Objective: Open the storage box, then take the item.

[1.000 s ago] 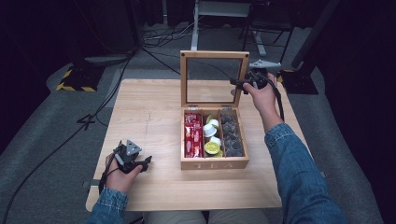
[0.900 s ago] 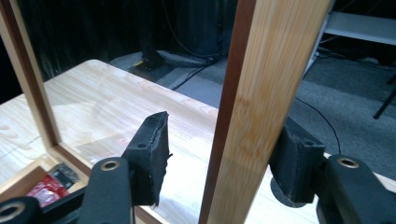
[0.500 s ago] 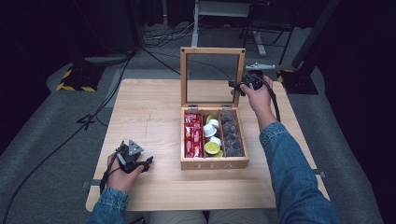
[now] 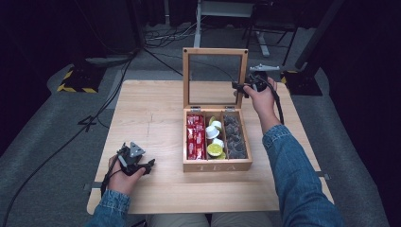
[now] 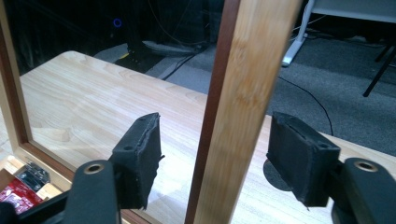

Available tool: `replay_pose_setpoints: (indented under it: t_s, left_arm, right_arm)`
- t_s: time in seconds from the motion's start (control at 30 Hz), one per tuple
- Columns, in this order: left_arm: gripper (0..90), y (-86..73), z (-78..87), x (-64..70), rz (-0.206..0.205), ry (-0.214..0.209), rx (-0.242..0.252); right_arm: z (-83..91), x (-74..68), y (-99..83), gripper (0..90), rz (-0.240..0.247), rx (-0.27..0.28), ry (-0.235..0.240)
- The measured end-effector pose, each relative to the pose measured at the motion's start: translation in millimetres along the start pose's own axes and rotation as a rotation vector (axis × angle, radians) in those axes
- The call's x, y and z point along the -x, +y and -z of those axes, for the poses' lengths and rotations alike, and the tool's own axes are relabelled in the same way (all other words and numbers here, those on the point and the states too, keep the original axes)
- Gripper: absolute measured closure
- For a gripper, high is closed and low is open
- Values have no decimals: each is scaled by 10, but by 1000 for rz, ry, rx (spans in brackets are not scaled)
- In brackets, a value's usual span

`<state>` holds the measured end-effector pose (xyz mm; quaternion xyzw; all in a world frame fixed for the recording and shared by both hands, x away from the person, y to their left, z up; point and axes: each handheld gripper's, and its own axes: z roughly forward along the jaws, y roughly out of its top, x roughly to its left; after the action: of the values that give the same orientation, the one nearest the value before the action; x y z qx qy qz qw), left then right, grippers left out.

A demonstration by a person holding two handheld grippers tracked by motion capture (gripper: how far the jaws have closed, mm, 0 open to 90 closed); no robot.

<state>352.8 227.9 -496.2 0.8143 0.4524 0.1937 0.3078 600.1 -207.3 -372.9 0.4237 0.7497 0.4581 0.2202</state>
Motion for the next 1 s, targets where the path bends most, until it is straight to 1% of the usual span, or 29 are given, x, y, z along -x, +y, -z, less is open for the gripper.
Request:
replay_pose_setpoints:
  t_s: [0.1, 0.23, 0.27, 0.33, 0.4, 0.43, 0.57, 0.6, 0.67, 0.87, 0.93, 0.97, 1.0]
  left_arm:
    - [369, 2, 0, -6, 0, -3, 0]
    - [368, 12, -14, -1, -6, -7, -2]
    - [367, 14, -24, 16, -1, -10, 1]
    - [366, 27, -36, 40, -15, -14, 5]
    - [364, 35, -43, 54, -14, -20, 3]
    - [363, 39, -47, 50, -20, -20, 4]
    - [359, 39, -63, 38, -3, -31, 10]
    - [358, 36, -64, 38, 6, -36, 11]
    - [355, 32, -62, 30, 5, -33, 13]
    - [346, 0, -44, 8, 26, -56, 11]
    - [343, -15, -40, -7, 25, -67, 15]
    - [338, -20, -38, -15, 18, -69, 16]
    - [334, -27, -40, -14, 20, -68, 22]
  right_arm:
    - [84, -4, 37, 329, 3, 17, 5]
    - [263, -48, 82, 334, 11, 35, 13]
    - [293, -60, 89, 335, 12, 35, 17]
    - [377, -93, 110, 340, 22, 33, 25]
    - [465, -131, 128, 347, 21, 43, 39]
    - [507, -155, 136, 349, 20, 47, 46]
    - [703, -301, 131, 357, 22, 48, 66]
    - [755, -345, 119, 357, 20, 52, 78]
    - [847, -429, 93, 355, 28, 56, 99]
    - [969, -580, 9, 347, 38, 57, 146]
    - [993, -623, -17, 346, 46, 52, 157]
    - [1006, -647, -31, 346, 51, 49, 163]
    - [1017, -671, -42, 343, 54, 41, 167]
